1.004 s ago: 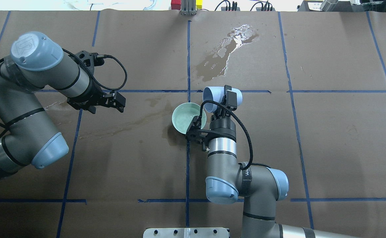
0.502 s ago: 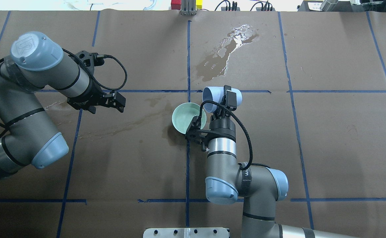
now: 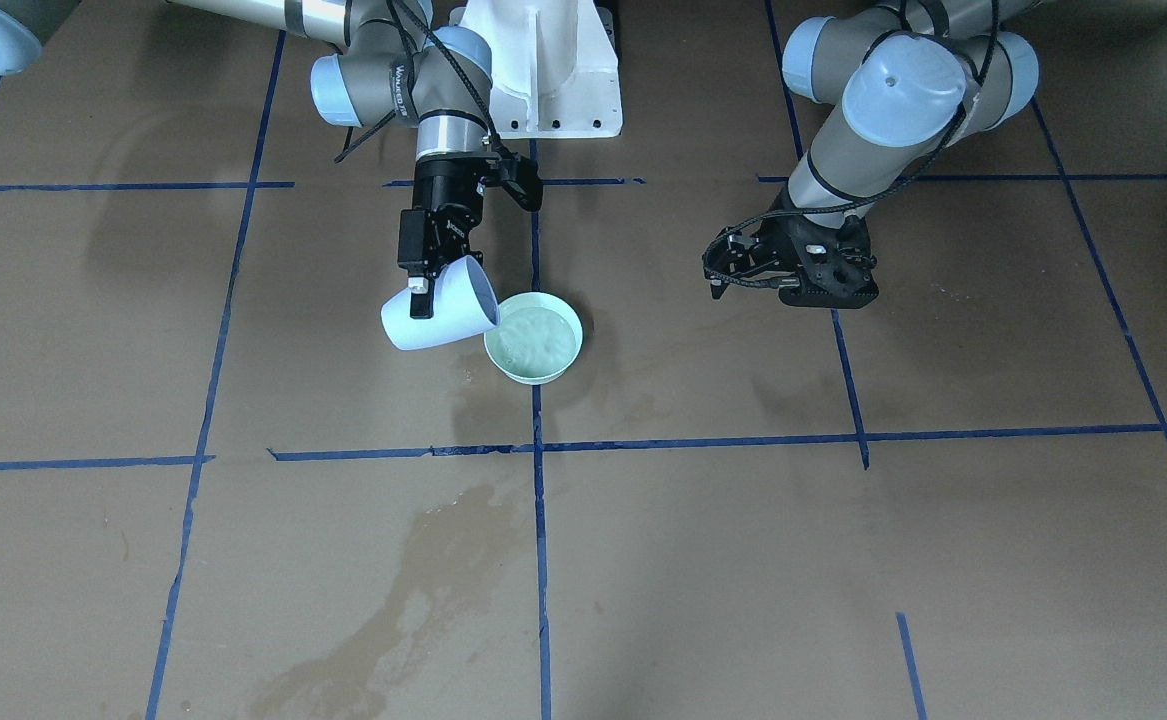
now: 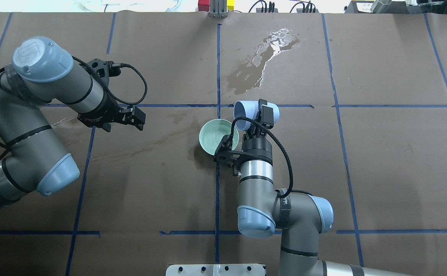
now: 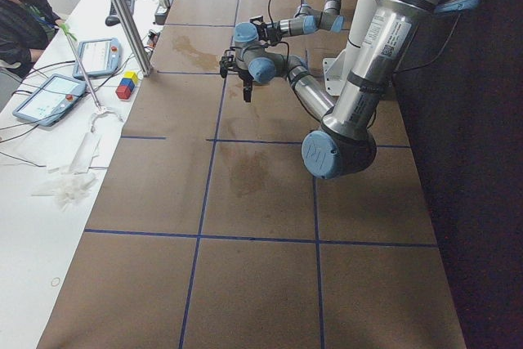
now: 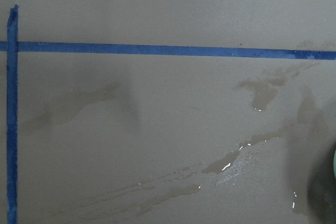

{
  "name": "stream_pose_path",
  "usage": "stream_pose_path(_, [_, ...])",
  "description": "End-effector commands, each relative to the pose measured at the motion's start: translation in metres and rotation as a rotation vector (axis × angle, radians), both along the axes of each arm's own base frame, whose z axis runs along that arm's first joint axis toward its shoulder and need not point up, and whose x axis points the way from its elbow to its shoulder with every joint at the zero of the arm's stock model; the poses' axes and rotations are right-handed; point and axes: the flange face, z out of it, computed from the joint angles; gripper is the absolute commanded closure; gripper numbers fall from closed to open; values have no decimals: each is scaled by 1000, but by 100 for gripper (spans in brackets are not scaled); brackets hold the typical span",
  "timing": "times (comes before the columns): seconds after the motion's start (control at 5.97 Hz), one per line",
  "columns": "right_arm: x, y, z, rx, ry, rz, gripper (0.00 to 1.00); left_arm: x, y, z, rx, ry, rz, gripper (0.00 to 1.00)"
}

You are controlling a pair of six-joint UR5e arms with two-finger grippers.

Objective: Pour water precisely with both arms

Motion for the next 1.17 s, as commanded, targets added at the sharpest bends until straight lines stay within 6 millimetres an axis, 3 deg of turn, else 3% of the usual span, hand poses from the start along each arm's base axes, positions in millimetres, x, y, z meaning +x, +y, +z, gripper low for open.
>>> stream_pose_path(0.0, [6,1,-19,6,-47,1,100,0,0,-1,1,1,0,0])
stream_pose_path(0.33, [22,4,-40,-45,-260,-20,100,0,0,-1,-1,1,-2,0])
stream_pose_path(0.67, [40,3,-51,-166,-761,-63,100,0,0,-1,-1,1,-2,0])
stream_pose_path(0.84, [47,-1,-37,-243,-991,-64,100,0,0,-1,-1,1,-2,0])
stream_pose_path(1.0, [53,-10,-37,-357,-1256,-31,100,0,0,-1,-3,1,-3,0])
